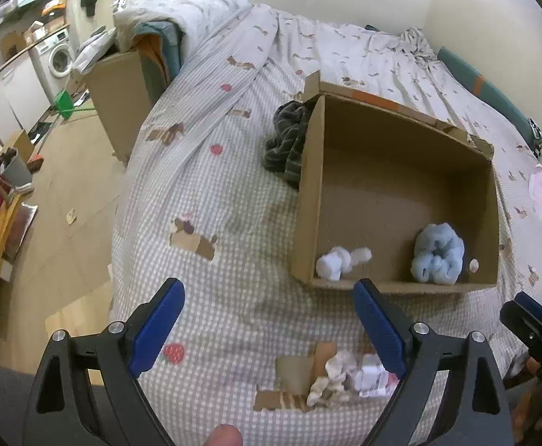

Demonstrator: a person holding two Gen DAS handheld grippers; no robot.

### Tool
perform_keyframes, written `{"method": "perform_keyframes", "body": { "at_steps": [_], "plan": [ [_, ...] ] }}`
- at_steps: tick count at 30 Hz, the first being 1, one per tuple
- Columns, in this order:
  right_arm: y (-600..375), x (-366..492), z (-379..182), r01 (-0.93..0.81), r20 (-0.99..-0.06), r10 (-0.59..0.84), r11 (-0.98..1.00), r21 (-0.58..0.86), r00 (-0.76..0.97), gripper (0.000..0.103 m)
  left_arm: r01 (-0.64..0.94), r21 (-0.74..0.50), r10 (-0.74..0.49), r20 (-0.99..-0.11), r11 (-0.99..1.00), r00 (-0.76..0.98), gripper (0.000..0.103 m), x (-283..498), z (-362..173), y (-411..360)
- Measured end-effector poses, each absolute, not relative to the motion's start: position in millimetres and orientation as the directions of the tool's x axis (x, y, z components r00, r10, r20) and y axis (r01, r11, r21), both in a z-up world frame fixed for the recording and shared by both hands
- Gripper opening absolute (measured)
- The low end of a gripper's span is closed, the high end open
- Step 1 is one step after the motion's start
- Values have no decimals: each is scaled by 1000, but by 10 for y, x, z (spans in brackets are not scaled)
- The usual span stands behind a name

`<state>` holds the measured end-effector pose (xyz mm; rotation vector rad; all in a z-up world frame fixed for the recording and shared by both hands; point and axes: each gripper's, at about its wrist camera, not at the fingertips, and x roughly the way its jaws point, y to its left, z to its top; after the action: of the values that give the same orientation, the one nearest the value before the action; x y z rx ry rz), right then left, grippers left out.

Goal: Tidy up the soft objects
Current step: 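Open both tools to drop the scrunchie and sock into the box, then grasp the clear plastic bag beside the pink duck with the right tool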

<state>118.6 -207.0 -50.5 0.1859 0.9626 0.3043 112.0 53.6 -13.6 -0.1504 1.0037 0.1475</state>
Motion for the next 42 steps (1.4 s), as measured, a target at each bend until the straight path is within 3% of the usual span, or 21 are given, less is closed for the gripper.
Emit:
{"method": "perform_keyframes", "body": {
  "at_steps": [13,20,26,33,42],
  "plan": [
    [-2157,983,-843,-80,-842,361,929,360,401,103,-202,-84,-10,-939,976,343,90,996,-643,501],
    [-2144,1020,-845,-70,-843,365,927,369,395,103,-253,-182,-137,-973,950,185,49,1088,-1122,551],
    [-2116,1054,-857,-76,-847,370,926,370,383,103,-228,-208,-182,-975,951,127,38,1186,-1351,432],
    [-2136,1069,-890,-67,-851,365,927,368,378,103,-222,-216,-195,-974,951,116,8,1220,-1437,386],
    [-2095,1111,-967,-73,-855,379,923,378,354,103,-208,-208,-158,-960,956,233,7,1151,-1060,576]
  ]
}}
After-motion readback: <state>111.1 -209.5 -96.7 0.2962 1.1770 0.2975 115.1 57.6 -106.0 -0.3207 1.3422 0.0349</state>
